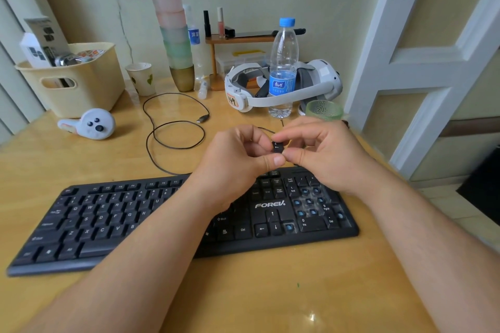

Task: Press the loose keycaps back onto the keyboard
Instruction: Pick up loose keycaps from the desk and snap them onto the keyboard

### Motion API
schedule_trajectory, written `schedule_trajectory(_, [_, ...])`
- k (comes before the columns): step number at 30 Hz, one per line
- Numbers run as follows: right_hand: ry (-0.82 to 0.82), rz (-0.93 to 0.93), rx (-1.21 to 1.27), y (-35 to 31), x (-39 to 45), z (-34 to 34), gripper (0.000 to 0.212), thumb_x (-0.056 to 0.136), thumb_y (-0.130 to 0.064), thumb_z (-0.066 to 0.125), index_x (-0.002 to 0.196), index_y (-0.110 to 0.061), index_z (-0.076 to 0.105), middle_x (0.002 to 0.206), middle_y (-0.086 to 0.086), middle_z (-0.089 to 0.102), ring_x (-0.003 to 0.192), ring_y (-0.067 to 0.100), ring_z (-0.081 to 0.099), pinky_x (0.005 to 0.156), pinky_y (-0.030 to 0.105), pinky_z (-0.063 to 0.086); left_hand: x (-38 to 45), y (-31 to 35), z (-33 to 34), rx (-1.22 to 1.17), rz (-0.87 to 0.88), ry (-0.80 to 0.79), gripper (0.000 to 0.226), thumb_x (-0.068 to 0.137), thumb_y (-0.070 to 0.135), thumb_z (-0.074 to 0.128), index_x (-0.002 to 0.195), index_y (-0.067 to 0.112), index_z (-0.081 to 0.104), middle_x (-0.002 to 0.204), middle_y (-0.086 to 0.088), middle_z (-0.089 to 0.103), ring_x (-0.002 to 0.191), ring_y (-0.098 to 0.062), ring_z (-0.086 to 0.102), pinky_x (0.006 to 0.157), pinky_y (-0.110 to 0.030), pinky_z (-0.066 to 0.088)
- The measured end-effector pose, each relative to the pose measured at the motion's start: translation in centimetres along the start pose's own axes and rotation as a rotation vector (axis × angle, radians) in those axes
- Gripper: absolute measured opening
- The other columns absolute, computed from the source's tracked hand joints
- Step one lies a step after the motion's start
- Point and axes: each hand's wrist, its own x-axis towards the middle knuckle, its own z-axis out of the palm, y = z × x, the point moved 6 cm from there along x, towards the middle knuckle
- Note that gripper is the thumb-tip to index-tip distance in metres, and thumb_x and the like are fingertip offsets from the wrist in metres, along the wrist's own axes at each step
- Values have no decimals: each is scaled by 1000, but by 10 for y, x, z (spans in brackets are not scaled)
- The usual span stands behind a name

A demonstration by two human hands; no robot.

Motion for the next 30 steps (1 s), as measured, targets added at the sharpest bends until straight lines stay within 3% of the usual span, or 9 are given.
schedule_trajectory(2, [10, -10, -17, 0, 0, -2, 40, 87, -1, 78, 107, -36, 78, 107, -6, 70, 85, 18, 65, 82, 35, 56, -1, 1, 2, -40, 3, -39, 23, 83, 9, 86, 86, 19, 66, 81, -8, 77, 80, -22, 75, 84, -42, 59])
schedule_trajectory(5, [23, -20, -29, -1, 0, -7, 43, 87, 2, 77, 106, -37, 77, 107, -9, 71, 83, 15, 65, 81, 34, 57, -2, 5, 4, -98, -3, -78, 12, 95, 12, 74, 92, 17, 64, 86, -7, 80, 93, -22, 77, 83, -34, 56])
schedule_trajectory(9, [55, -5, -117, -2, -2, -9, 40, 85, -2, 80, 102, -38, 78, 108, -10, 72, 83, 16, 68, 81, 40, 61, -1, 4, 5, -141, -49, -68, 13, 98, 13, 71, 102, 15, 59, 87, -5, 80, 89, -15, 77, 73, -27, 52])
schedule_trajectory(15, [-15, -149, -575, -35, -4, -9, 19, 79, -20, 81, 96, -29, 80, 88, -14, 68, 67, 10, 65, 66, 34, 56, -3, 6, 7, -157, -70, -64, 27, 94, 13, 76, 114, 14, 58, 90, -2, 81, 84, -14, 76, 70, -21, 52])
schedule_trajectory(18, [-84, -133, -677, -48, -2, -12, 16, 80, -24, 80, 94, -31, 80, 83, -12, 65, 69, 8, 60, 68, 32, 53, -5, 8, 10, -145, -63, -93, 27, 94, 18, 76, 115, 15, 60, 91, -2, 81, 86, -15, 77, 78, -31, 56])
schedule_trajectory(21, [-185, -7, -694, -53, -7, -20, 19, 81, -26, 81, 92, -41, 76, 78, -11, 65, 75, 6, 58, 67, 24, 46, -5, 8, 11, 40, 8, -119, 18, 98, 31, 71, 113, 27, 62, 93, 6, 80, 89, -10, 75, 87, -33, 57])
schedule_trajectory(25, [-423, 227, -728, -34, -28, -12, 13, 83, -35, 81, 91, -42, 75, 79, -20, 68, 74, -1, 61, 64, 18, 41, -7, 13, 10, 528, 178, -62, 19, 100, 35, 64, 118, 41, 61, 90, 24, 67, 89, 6, 60, 70, -10, 40])
schedule_trajectory(27, [-481, 278, -716, -26, -37, -3, 13, 83, -36, 82, 90, -42, 73, 78, -20, 69, 72, -1, 62, 64, 16, 40, -7, 12, 10, 570, 182, -77, 23, 99, 31, 64, 120, 40, 61, 90, 23, 67, 89, 6, 57, 69, -11, 38])
schedule_trajectory(30, [-478, 292, -714, -22, -40, 3, 13, 84, -36, 82, 88, -44, 72, 78, -20, 70, 71, 0, 62, 64, 19, 42, -6, 10, 9, 609, 182, -88, 25, 98, 28, 65, 121, 38, 61, 93, 18, 68, 88, -4, 55, 71, -23, 39])
